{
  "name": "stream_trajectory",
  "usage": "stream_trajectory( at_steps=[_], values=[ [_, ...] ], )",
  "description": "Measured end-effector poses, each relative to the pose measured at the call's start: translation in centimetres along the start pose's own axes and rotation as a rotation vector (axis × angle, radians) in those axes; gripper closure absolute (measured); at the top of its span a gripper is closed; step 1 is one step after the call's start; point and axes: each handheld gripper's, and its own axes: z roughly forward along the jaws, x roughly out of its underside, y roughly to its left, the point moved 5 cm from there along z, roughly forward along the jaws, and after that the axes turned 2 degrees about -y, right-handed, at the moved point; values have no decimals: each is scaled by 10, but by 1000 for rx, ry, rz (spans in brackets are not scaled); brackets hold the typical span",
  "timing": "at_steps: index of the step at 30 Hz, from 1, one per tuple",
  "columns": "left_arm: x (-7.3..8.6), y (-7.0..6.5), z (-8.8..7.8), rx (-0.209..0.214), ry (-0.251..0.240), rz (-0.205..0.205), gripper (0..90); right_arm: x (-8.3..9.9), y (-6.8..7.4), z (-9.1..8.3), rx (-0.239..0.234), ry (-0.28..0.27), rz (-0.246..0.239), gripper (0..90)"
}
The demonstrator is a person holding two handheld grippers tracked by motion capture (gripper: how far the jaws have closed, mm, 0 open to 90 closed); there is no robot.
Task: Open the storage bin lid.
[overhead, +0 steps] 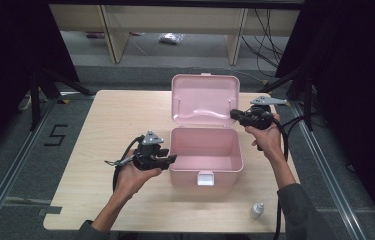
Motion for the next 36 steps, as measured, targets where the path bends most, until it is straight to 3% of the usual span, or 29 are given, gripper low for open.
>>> stream_trajectory(
  at_steps=[4,7,9,11,12,13,16,17,19,20,26,32,35,36],
  values=[
    [0,0,0,4,0,-4,593,1,0,0,23,9,-15,803],
    [0,0,0,6,-3,-6,592,1,3,-3,17,22,26,791],
    [1,0,0,1,5,3,592,0,0,-6,7,-1,-5,785],
    [1,0,0,-2,3,5,591,0,4,-12,8,4,27,774],
    [1,0,0,-5,1,3,590,0,5,-15,9,3,0,765],
    [0,0,0,0,-8,-5,590,1,9,-19,11,14,18,757],
    [1,0,0,-9,-3,6,595,4,12,-31,40,55,-45,729],
    [0,0,0,-9,-1,7,594,6,13,-36,43,90,-71,727],
    [0,-1,0,-7,-2,9,594,10,17,-45,55,109,-45,720],
    [0,-1,0,-13,-4,11,595,11,17,-49,48,118,-72,716],
    [0,-1,0,-23,-4,16,596,22,26,-71,70,183,-76,675],
    [0,-1,-1,-7,-4,11,595,34,27,-89,85,192,-59,625],
    [-1,0,-2,12,-2,7,597,43,28,-100,121,202,-75,594],
    [-1,0,-3,15,-1,7,600,46,30,-104,118,198,-51,590]
  ],
)
